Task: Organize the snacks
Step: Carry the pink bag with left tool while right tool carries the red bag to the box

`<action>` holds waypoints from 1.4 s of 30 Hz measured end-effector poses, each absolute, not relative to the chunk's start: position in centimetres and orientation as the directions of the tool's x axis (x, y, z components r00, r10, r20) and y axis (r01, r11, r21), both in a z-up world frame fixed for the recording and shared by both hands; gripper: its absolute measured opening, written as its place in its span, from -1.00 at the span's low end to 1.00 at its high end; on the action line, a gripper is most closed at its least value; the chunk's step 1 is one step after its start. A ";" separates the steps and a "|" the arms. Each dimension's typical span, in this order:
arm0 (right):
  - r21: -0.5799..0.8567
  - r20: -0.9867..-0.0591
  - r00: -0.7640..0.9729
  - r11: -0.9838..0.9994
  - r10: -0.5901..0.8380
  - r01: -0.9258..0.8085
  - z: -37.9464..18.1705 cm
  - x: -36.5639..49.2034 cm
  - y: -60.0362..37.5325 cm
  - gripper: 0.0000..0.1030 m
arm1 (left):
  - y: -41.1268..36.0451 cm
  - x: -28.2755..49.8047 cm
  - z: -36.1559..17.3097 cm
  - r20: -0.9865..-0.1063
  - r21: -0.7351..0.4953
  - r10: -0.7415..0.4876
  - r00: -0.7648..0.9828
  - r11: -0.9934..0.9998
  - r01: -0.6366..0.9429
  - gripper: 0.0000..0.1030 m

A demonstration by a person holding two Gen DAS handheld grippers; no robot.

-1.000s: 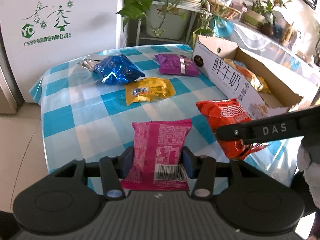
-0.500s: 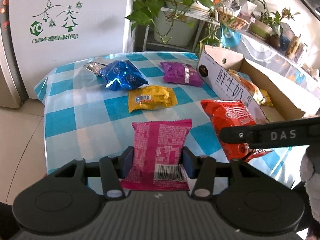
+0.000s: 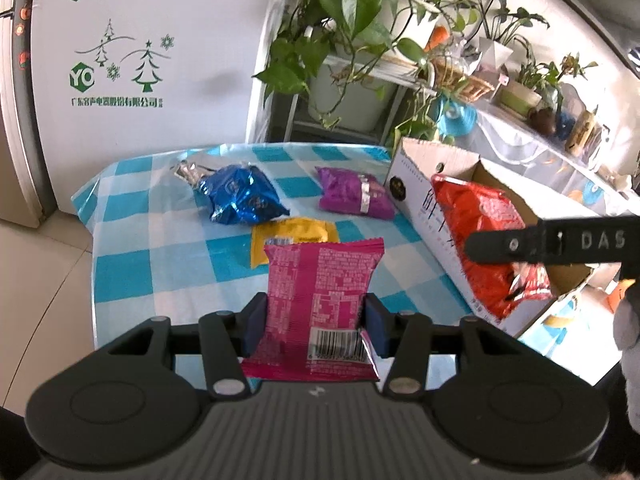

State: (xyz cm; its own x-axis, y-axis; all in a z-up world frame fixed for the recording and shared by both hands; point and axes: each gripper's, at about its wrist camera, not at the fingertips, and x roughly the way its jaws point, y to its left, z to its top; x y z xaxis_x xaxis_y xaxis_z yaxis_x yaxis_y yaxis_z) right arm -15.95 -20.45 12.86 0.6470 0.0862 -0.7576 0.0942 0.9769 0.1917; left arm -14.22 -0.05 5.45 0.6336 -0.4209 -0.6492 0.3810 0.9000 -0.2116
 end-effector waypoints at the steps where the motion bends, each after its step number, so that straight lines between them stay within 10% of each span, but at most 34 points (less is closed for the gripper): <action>1: 0.193 -0.751 0.655 0.977 0.084 0.096 13.2 -16.0 -20.7 0.50 | -0.1 -14.2 5.6 -0.646 -0.212 -0.424 0.635 0.898 0.385 -0.03; 42: 0.238 -0.678 0.718 0.875 -0.160 0.421 16.8 -15.6 -34.5 0.50 | -17.5 -11.2 9.2 -0.561 -0.316 -0.646 0.517 0.744 0.588 -0.02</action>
State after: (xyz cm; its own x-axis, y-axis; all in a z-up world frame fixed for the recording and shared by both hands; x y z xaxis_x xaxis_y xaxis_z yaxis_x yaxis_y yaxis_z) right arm -15.63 -34.45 16.75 0.7177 -0.1602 -0.6777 0.4205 0.8754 0.2383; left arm -11.18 -17.50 9.16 0.5173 -0.6465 -0.5608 0.5883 0.7445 -0.3156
